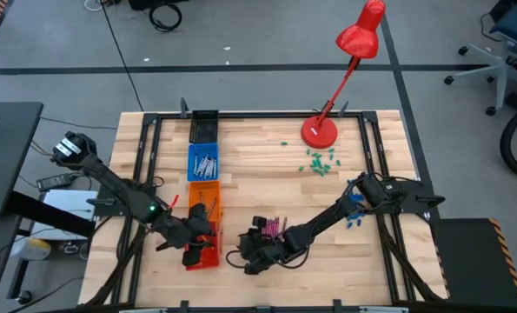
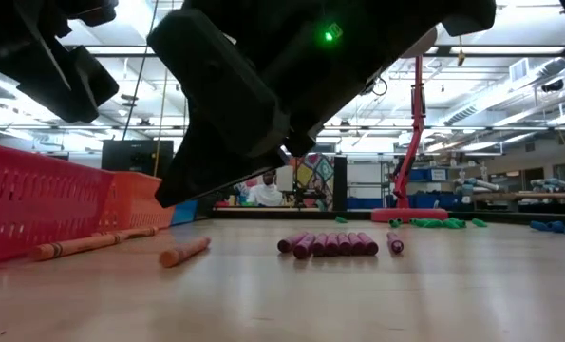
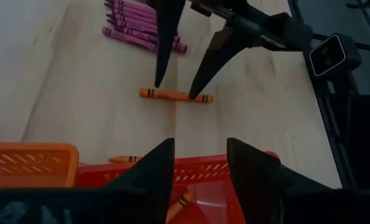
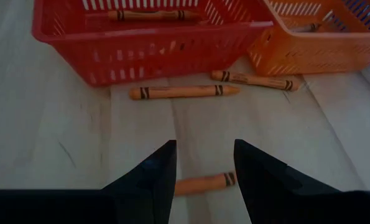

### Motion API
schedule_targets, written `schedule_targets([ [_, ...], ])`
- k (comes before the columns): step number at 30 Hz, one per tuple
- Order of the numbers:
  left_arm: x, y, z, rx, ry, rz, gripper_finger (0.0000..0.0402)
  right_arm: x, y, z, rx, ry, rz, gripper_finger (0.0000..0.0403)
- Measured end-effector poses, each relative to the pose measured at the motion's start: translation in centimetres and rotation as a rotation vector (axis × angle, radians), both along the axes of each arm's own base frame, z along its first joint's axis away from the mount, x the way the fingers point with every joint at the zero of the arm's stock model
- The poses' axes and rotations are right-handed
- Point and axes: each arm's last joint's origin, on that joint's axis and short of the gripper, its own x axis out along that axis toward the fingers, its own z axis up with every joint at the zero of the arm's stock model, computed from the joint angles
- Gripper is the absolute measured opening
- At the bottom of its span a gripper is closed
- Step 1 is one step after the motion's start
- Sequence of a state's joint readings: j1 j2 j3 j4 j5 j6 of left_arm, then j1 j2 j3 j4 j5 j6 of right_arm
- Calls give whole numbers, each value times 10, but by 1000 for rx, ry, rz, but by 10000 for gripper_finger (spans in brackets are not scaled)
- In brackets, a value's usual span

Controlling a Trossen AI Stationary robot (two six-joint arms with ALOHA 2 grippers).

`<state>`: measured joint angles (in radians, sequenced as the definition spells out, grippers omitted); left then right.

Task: Sort crayons
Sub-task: Put the orange crayon into the red bin

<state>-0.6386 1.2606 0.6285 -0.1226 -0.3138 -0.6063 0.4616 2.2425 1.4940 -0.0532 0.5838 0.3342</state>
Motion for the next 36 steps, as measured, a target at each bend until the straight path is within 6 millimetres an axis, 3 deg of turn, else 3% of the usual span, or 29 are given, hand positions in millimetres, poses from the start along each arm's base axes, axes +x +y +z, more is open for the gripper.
schedule_targets([
  [11, 0, 0, 0, -3, 2, 6, 160, -9, 2, -10, -70, 63, -29, 164],
  [25, 0, 0, 0, -4, 5, 5, 160, -22, 15, -10, 8, 97, -66, 164],
  [30, 0, 0, 0, -5, 6, 5, 160, -27, 15, -1, 115, 133, -105, 164],
  [36, 0, 0, 0, -1, 4, 2, 160, -28, 6, -4, 273, 225, -159, 164],
])
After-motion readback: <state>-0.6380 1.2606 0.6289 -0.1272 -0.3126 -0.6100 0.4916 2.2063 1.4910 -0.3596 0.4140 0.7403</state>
